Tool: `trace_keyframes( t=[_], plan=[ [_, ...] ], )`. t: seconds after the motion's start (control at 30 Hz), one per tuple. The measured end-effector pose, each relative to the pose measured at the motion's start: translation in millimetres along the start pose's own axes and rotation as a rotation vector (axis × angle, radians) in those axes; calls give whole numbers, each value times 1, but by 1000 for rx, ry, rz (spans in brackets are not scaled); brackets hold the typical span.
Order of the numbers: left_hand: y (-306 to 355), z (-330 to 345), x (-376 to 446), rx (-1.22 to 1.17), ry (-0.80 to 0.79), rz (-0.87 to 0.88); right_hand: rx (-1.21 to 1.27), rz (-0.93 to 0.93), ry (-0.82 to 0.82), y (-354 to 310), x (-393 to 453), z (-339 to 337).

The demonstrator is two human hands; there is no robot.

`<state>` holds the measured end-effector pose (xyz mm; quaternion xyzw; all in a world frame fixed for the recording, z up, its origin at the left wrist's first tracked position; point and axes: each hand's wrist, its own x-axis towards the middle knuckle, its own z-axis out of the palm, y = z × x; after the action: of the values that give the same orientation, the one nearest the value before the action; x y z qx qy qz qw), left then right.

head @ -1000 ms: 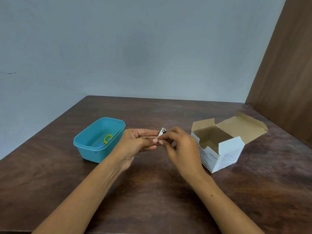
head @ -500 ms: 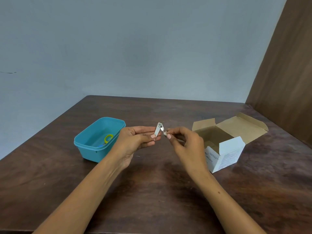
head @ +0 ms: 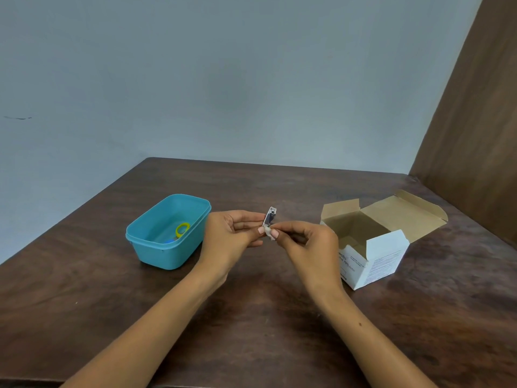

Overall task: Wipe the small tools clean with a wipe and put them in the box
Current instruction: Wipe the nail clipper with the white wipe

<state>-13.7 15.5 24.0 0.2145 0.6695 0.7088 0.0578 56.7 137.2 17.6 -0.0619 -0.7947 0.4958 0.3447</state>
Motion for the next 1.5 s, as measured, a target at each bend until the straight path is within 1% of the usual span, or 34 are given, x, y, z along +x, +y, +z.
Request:
trace_keyframes(
  t=[0.1,0.2,0.33,0.43,0.5,0.53,0.6,0.67,0.77,0.9,1.0,1.13,1.23,1.37,1.43,1.5],
  plan=[
    [-2,2,0,77,17,68,84,41,18,0,-1,2],
    [-1,2,-1,100,32,92,170,104,31,1,1,1],
    [-1,1,-1,123,43,113,399,272,-21,-1,1,0],
    [-2,1,-3,175,25,158,504,330,-57,-4,-1,-1],
    [-2,2,-4,195,10,179,496,327,-34,-4,-1,-1],
    [-3,2,-4,191,4,175,453,302,-8,-4,-1,-1],
    [-3,2,-3,166,-10,149,342,221,36,-3,0,-1],
    [-2,2,-2,146,-36,115,322,193,35,-3,0,-1],
    [-2,2,-1,165,-99,93,355,226,30,-3,1,0],
    [-3,1,0,155,-171,51,396,295,95,-1,2,-2],
    [-1,1,-1,170,-205,16,382,334,117,-1,5,-5],
    [-1,2,0,188,-180,-21,403,371,102,-1,5,-7],
    [-4,1,-1,236,-161,22,402,384,90,-2,4,-5],
    [-5,2,-1,324,-77,64,467,382,20,-5,3,-3],
    [-4,1,-1,257,-90,22,525,376,24,-7,3,-3],
    [-1,-1,-1,80,-117,-93,521,344,103,-7,5,-4]
  ],
)
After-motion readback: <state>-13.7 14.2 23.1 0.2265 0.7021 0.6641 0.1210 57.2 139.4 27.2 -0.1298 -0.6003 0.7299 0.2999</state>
